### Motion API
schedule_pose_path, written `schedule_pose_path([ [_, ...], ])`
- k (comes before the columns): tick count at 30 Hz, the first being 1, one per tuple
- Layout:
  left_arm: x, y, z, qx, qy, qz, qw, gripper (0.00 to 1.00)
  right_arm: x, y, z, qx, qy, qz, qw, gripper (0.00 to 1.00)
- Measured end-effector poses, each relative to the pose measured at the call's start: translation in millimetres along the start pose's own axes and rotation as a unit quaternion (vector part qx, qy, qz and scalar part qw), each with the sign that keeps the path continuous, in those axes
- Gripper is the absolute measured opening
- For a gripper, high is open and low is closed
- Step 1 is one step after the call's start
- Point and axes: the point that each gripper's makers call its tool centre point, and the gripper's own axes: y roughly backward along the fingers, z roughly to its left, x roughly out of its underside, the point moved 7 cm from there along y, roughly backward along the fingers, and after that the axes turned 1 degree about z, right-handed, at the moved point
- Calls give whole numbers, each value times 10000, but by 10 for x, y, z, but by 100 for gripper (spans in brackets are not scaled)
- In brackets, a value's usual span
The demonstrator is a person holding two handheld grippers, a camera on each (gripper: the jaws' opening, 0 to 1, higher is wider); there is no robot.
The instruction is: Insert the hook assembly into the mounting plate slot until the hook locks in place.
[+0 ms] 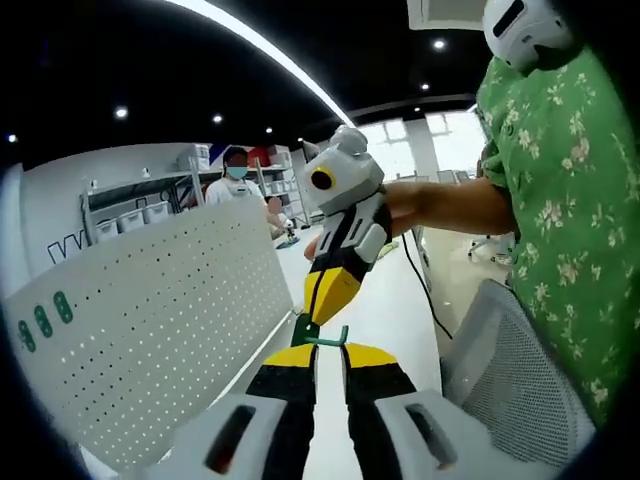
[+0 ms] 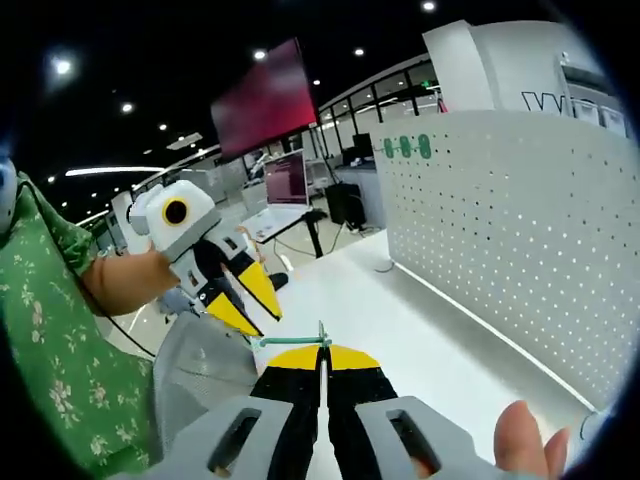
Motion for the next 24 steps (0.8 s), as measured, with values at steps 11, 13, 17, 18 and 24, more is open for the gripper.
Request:
schedule_pose_path([
  [11,73,-171,-89,-633,-523,245,9963,12,63,-80,-107,159,-362,258,9989,0],
  [13,83,-206,-94,-794,-602,268,9947,12,69,-84,-118,176,-420,278,9986,0],
  [17,108,-284,-110,-1051,-794,373,9906,12,82,-96,-140,227,-512,331,9979,0],
  [18,108,-302,-106,-1167,-818,379,9891,11,84,-100,-145,237,-539,333,9977,0],
  [24,130,-351,-89,-1540,-952,471,9823,10,89,-118,-154,246,-637,354,9970,0],
])
